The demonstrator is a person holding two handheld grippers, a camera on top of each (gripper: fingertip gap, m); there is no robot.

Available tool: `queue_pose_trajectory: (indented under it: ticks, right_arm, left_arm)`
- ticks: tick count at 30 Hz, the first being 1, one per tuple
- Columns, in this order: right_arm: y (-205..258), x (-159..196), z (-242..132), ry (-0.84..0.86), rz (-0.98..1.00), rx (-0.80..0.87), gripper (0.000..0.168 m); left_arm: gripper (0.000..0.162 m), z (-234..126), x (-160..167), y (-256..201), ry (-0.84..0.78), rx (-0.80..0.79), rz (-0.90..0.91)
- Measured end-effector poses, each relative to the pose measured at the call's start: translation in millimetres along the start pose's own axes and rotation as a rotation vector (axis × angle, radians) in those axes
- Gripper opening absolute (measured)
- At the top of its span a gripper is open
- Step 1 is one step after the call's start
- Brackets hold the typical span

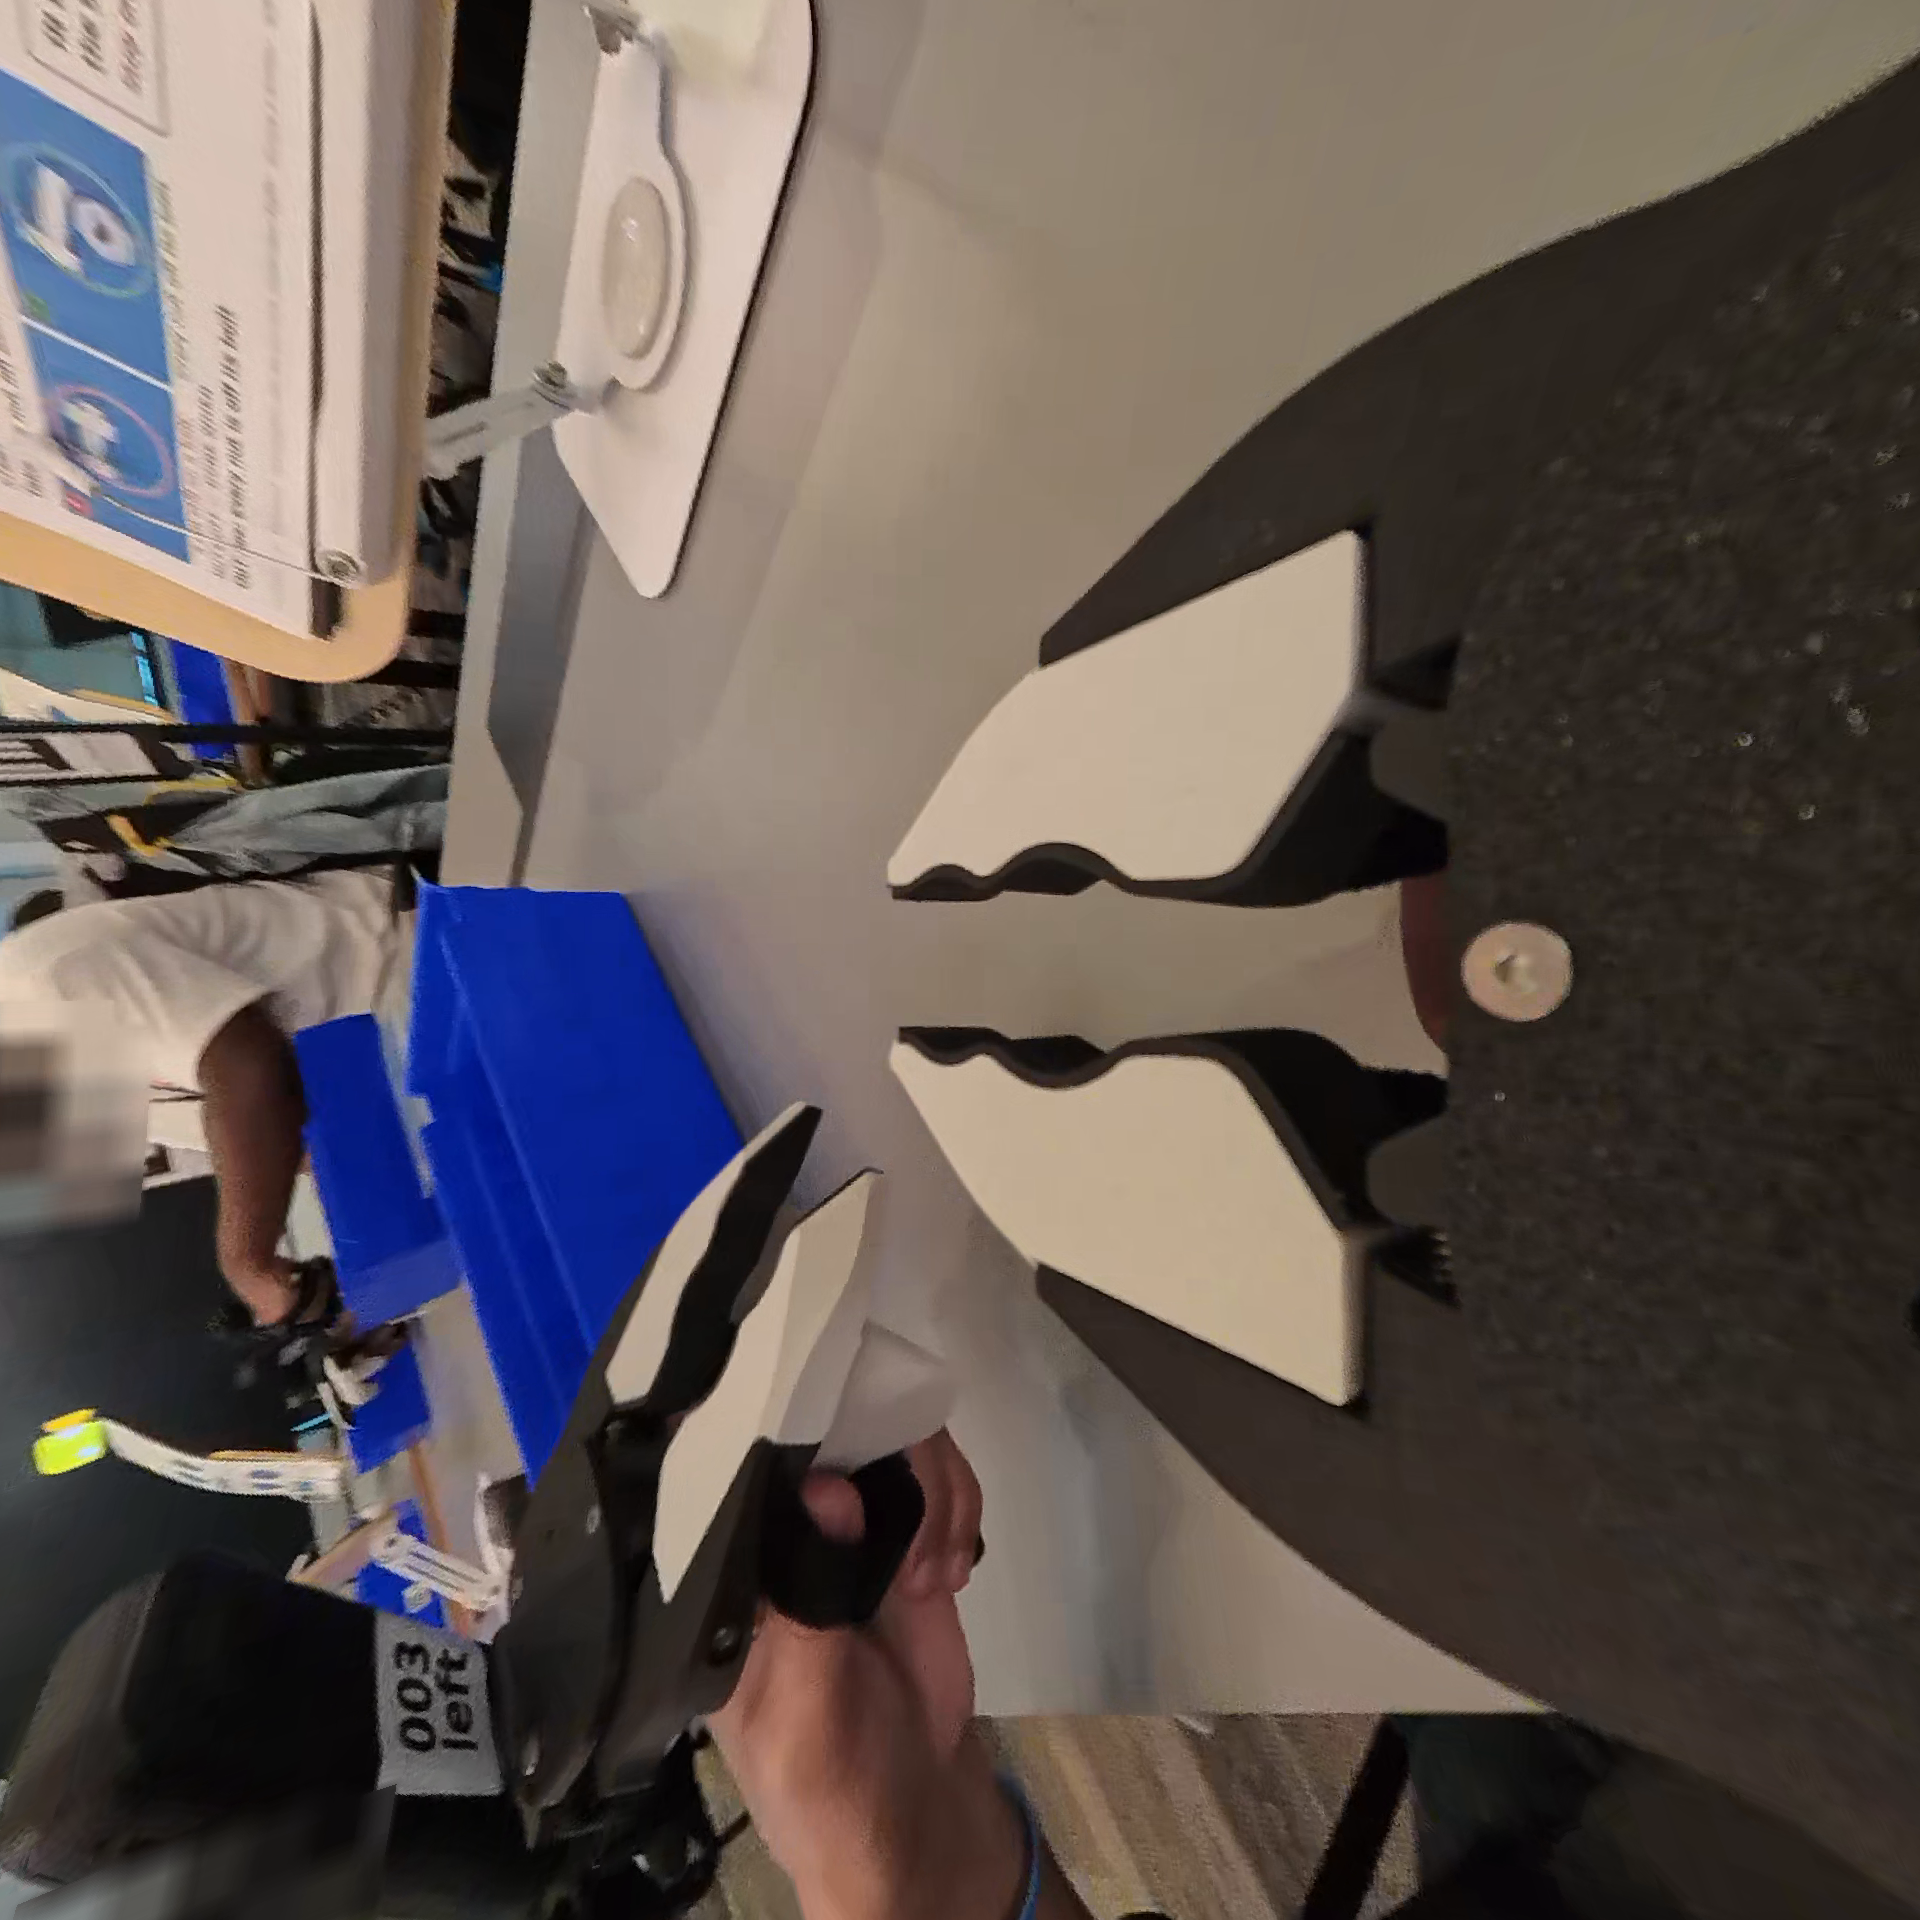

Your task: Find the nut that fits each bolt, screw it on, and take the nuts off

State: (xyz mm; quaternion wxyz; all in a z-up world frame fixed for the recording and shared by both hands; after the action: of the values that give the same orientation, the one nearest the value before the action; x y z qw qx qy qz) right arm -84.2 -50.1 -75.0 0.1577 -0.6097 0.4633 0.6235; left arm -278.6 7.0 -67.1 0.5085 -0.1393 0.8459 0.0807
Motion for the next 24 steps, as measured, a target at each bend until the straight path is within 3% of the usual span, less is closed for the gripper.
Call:
queue_pose_trajectory:
  ticks: [5, 8, 12, 15, 19, 24]
  right_arm:
    - [-15.2, -2.8, -8.3, -0.012, 0.084, 0.021, 0.018]
    - [-21.8, -4.9, -11.7, -0.011, 0.153, -0.007, 0.015]
    - [-25.6, -3.6, -11.5, 0.010, 0.159, 0.004, 0.014]
    - [-24.9, -1.1, -7.7, 0.028, 0.167, -0.006, 0.013]
    - [-22.6, 4.1, -0.7, 0.060, 0.199, -0.044, 0.013]
    - [-21.3, 6.1, 0.6, 0.080, 0.191, -0.049, 0.012]
  left_arm:
    - [0.037, -2.4, -3.9, 1.2, 0.006, 0.026, -0.060]
    - [0.036, -34.2, -28.3, 13.0, -0.010, -0.026, -0.034]
    - [0.033, -108.1, -55.8, 73.4, 0.067, -0.300, -0.036]
    - [0.033, -131.8, -46.2, 140.5, 0.245, -0.416, -0.128]
    - [0.033, -114.6, -12.7, 222.2, 0.406, -0.416, -0.357]
    - [0.034, -78.6, 28.5, 267.1, 0.546, -0.351, -0.533]
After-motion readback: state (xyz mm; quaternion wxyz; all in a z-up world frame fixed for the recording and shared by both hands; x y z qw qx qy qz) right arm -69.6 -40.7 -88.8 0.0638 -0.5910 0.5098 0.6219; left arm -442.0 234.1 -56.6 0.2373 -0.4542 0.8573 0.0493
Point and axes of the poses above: each gripper's, where its closed fingertips meet, z out along the fingers, x out of its underside, y = z × x across the jaws, the point moved 9 cm from there along -z, back along the fingers, and after that the axes turned 14 degrees about z, right-handed, at the moved point
